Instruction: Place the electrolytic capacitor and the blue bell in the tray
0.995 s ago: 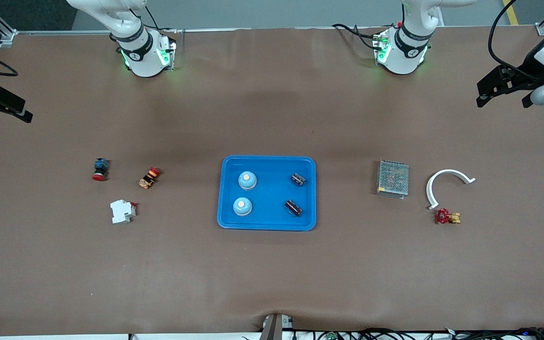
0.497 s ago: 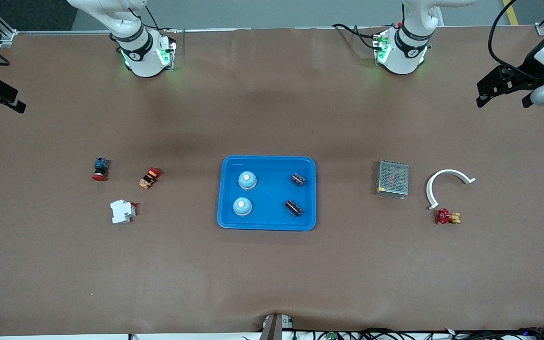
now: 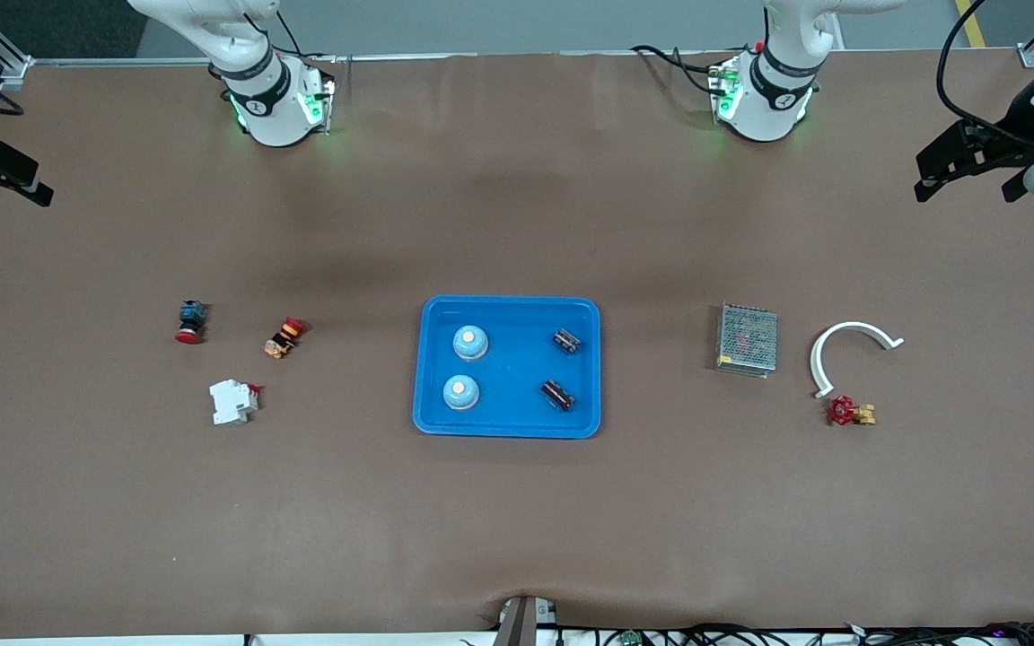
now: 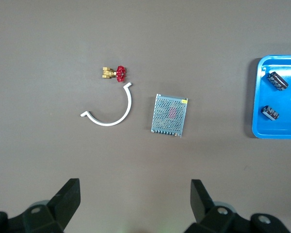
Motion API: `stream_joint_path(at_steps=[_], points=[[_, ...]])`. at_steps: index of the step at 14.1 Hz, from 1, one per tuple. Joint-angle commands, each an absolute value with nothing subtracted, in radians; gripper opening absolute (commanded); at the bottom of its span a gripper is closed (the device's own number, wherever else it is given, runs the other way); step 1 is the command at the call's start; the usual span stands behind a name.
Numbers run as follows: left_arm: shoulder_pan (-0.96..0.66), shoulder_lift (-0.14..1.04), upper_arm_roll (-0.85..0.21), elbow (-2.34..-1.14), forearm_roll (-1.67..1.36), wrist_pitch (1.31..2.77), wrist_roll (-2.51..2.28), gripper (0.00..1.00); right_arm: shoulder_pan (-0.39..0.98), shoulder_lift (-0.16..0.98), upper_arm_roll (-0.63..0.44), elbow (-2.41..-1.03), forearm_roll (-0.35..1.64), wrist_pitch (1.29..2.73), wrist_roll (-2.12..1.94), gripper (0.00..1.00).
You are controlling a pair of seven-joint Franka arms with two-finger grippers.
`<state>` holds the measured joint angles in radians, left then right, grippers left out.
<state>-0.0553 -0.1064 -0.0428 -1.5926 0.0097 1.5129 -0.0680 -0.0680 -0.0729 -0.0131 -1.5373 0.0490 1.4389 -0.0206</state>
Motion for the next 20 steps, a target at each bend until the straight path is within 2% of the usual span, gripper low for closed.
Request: stream_joint_path(at_steps=[1, 12, 20], points=[[-0.052, -0.114, -0.043, -1.583, -0.005, 1.483, -0.051, 1.0, -0.086, -0.089, 0.009, -1.537, 0.032, 1.437, -0.029, 1.0], [-0.054, -0.097, -0.044, -1.563, 0.005, 1.483, -0.051, 1.0, -0.083, -0.086, 0.0, -1.542, 0.032, 1.434, -0.029, 1.0], [-0.058, -0.084, -0.051, -1.542, 0.008, 1.47, -0.055, 1.0, -0.025, -0.086, -0.054, -1.545, 0.025, 1.434, -0.029, 1.0]])
